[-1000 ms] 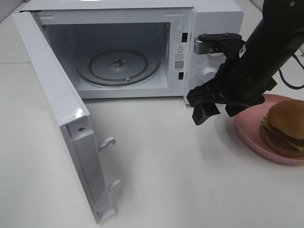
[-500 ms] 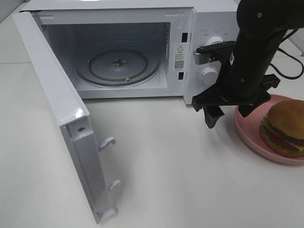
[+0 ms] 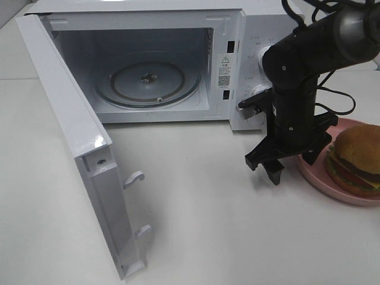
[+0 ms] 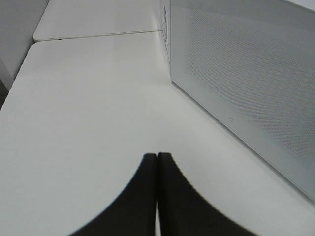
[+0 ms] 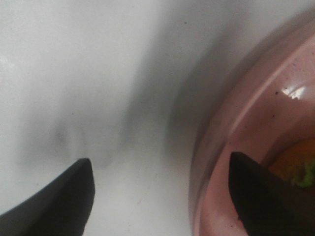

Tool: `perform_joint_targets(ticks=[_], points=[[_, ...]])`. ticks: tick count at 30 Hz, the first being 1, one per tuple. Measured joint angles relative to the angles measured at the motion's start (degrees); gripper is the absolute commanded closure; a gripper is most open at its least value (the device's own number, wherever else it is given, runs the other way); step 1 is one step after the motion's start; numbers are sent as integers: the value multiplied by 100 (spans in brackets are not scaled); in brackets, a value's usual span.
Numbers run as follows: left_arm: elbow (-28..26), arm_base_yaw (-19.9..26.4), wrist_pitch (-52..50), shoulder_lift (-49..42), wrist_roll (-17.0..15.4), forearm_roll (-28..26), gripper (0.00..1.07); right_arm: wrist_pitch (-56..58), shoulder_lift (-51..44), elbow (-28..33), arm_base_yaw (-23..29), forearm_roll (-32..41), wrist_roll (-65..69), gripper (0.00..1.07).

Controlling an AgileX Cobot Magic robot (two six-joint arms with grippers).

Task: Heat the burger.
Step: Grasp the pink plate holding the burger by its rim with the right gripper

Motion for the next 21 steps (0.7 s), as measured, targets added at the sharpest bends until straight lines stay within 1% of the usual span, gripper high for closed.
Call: perform_joint_targets(ticks=[6, 7, 8, 9, 10, 11, 12, 13, 14, 15, 16, 17, 18, 19, 21], points=[[0, 0, 0, 0, 0, 0, 107, -6, 178, -17, 0, -126, 0, 35], [0, 0, 0, 0, 0, 0, 107, -6, 206, -52, 0, -143, 0, 38], [0, 0, 0, 0, 0, 0, 107, -6, 206, -52, 0, -143, 0, 38], [0, 0, 0, 0, 0, 0, 107, -11, 212, -57, 0, -149, 0, 41], [0, 0, 0, 0, 0, 0, 107, -29, 223, -63, 0, -160, 0, 48], [0, 0, 0, 0, 0, 0, 107, -29, 223, -63, 0, -160, 0, 48], [0, 0, 0, 0, 0, 0, 107, -40, 235, -63, 0, -166, -6, 52], [0, 0, 0, 0, 0, 0, 107, -40, 241, -63, 0, -172, -6, 65], [0, 0, 0, 0, 0, 0, 107, -40, 241, -63, 0, -172, -6, 65], [0, 0, 0, 0, 0, 0, 107, -34, 246, -63, 0, -189, -6, 79], [0, 0, 0, 0, 0, 0, 107, -34, 252, -63, -17, -195, -6, 85], [0, 0, 0, 0, 0, 0, 107, -34, 252, -63, -17, -195, -6, 85], [0, 0, 0, 0, 0, 0, 107, -17, 258, -63, -23, -223, -6, 100], [0, 0, 0, 0, 0, 0, 107, -6, 258, -63, -23, -246, -6, 105], [0, 0, 0, 0, 0, 0, 107, 40, 258, -63, -23, -252, -17, 107]])
